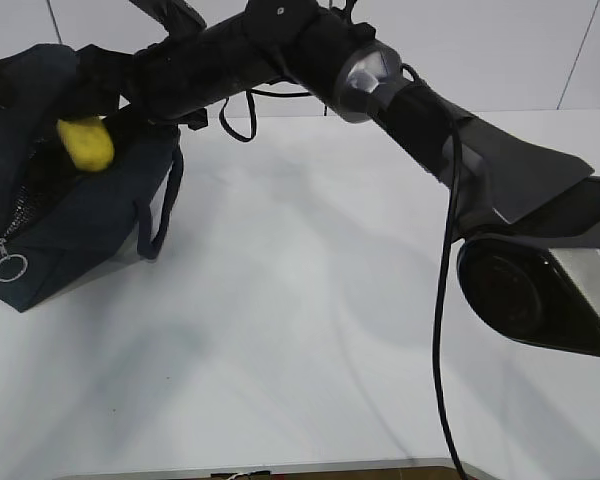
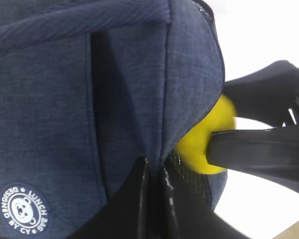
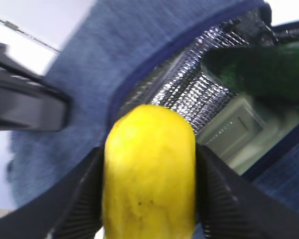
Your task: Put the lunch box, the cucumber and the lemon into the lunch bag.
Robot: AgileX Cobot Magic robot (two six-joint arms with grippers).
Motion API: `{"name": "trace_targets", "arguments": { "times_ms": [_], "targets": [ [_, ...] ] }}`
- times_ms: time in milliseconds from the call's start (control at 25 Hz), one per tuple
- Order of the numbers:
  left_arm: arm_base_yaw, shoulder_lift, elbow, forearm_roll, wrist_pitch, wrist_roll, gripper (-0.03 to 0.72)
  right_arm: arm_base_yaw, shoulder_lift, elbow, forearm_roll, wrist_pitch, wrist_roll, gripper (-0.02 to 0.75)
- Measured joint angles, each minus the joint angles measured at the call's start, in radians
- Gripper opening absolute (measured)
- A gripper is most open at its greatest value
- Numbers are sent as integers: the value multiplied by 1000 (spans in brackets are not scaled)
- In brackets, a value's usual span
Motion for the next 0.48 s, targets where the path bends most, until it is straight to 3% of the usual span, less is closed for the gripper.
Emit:
{"name": "trace_targets", "arguments": {
  "times_ms": [200, 480],
  "targets": [
    [0, 0, 0, 0, 0, 0, -13, 0, 0, 0, 0, -15, 0, 585],
    [0, 0, 0, 0, 0, 0, -13, -20, 0, 0, 106, 1, 0, 522]
  ]
}}
